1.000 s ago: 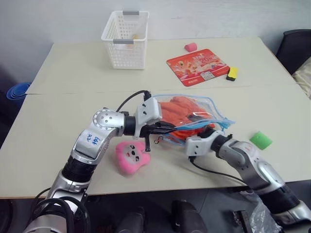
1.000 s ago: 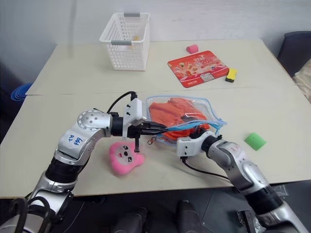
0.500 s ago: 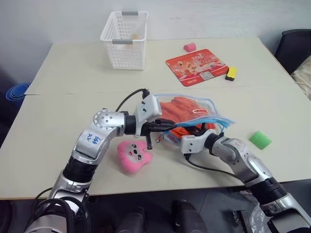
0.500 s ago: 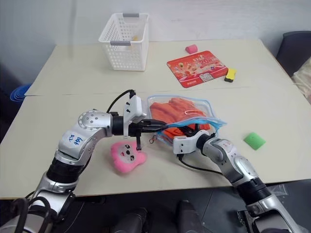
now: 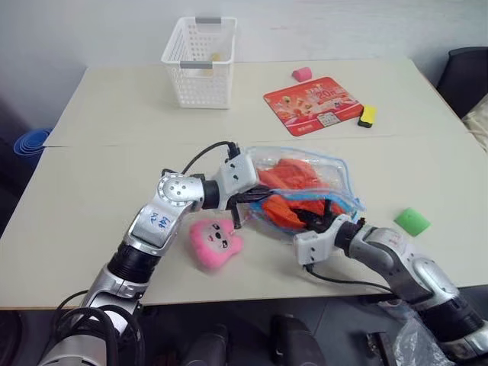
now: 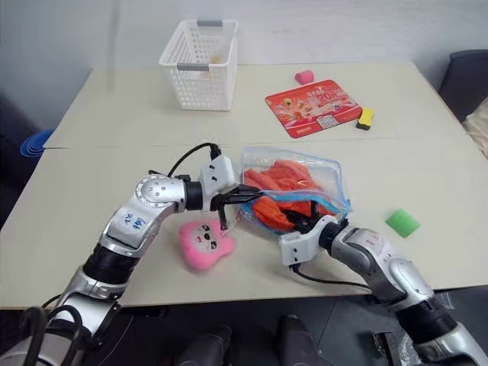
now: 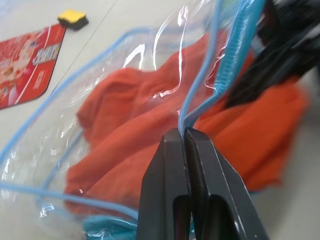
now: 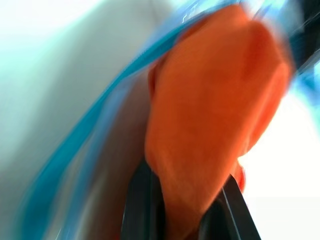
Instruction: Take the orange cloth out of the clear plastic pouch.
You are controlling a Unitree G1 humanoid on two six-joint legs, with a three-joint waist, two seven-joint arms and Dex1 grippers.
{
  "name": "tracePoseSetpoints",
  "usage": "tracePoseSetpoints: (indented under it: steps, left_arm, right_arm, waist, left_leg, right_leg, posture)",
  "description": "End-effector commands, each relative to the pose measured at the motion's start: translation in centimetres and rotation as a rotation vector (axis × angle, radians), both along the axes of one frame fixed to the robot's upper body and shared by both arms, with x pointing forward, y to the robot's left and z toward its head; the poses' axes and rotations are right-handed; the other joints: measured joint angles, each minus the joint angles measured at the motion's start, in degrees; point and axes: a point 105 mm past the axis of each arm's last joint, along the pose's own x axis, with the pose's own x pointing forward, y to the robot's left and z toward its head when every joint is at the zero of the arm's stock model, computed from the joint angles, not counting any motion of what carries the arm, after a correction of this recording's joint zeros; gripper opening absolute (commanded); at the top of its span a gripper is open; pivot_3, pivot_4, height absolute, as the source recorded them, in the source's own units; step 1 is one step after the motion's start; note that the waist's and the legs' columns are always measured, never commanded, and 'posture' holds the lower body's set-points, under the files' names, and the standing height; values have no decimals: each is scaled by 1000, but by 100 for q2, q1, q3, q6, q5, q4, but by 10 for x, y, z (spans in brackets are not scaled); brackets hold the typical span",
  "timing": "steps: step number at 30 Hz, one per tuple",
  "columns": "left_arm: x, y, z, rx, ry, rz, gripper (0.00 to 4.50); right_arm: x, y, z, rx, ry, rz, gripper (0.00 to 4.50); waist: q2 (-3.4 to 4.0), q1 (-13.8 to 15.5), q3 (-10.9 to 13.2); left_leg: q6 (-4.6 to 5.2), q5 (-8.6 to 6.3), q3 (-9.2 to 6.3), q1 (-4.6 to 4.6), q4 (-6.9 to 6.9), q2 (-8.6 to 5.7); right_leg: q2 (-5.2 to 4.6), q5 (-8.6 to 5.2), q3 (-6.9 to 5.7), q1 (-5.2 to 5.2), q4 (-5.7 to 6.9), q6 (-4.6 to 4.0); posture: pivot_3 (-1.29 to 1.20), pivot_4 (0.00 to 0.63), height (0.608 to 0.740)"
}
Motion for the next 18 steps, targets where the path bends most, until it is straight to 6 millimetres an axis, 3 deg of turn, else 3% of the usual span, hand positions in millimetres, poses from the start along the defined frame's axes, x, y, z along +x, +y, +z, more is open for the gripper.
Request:
tracePoseSetpoints:
  steps: [1, 3, 6, 9, 14, 18]
  left_arm:
    - [26, 18, 3, 60, -104, 126, 0]
    - [33, 25, 2, 87, -133, 157, 0]
    - [54, 50, 8, 98, -149, 270, 0]
    - [55, 67, 15, 108, -140, 282, 0]
    - [17, 71, 14, 143, -89, 99, 0]
    - [-31, 54, 12, 140, -31, -115, 0]
  right_arm:
    - [-56, 0, 6, -62, 91, 238, 15]
    - [-70, -10, 0, -115, 142, 266, 15]
    - [-83, -43, -12, -232, 226, 228, 15]
    - [-72, -88, -13, -298, 219, 66, 15]
    - [-39, -166, 6, -282, 126, -308, 15]
    - [-17, -192, 23, -94, 62, -520, 15]
  waist:
    - [0, 42, 0]
    - [-5, 34, 1]
    - [-7, 30, 1]
    - [-12, -6, 4]
    - [-11, 4, 4]
    - [-11, 9, 4]
  left_leg:
    - [1, 0, -2, -2, 0, -3]
    - [1, 0, -5, -2, -2, 0]
    - [1, 0, 2, -1, 1, -3]
    - [1, 0, 2, 4, 0, 0]
    - [1, 0, 10, 12, -16, 0]
    - [1, 0, 7, 8, -20, 4]
  right_leg:
    - [-2, 0, 0, 0, -1, 0]
    - [0, 0, 0, 3, -9, 0]
    - [2, 0, -2, 2, -5, 1]
    - [8, 0, 1, 1, -1, 1]
    - [6, 0, 8, 0, -2, 1]
    - [5, 0, 21, 1, -15, 0]
  posture:
    - [0, 150, 740]
    - [0, 150, 740]
    - [0, 150, 740]
    - [0, 150, 740]
    - [0, 150, 740]
    - [0, 150, 740]
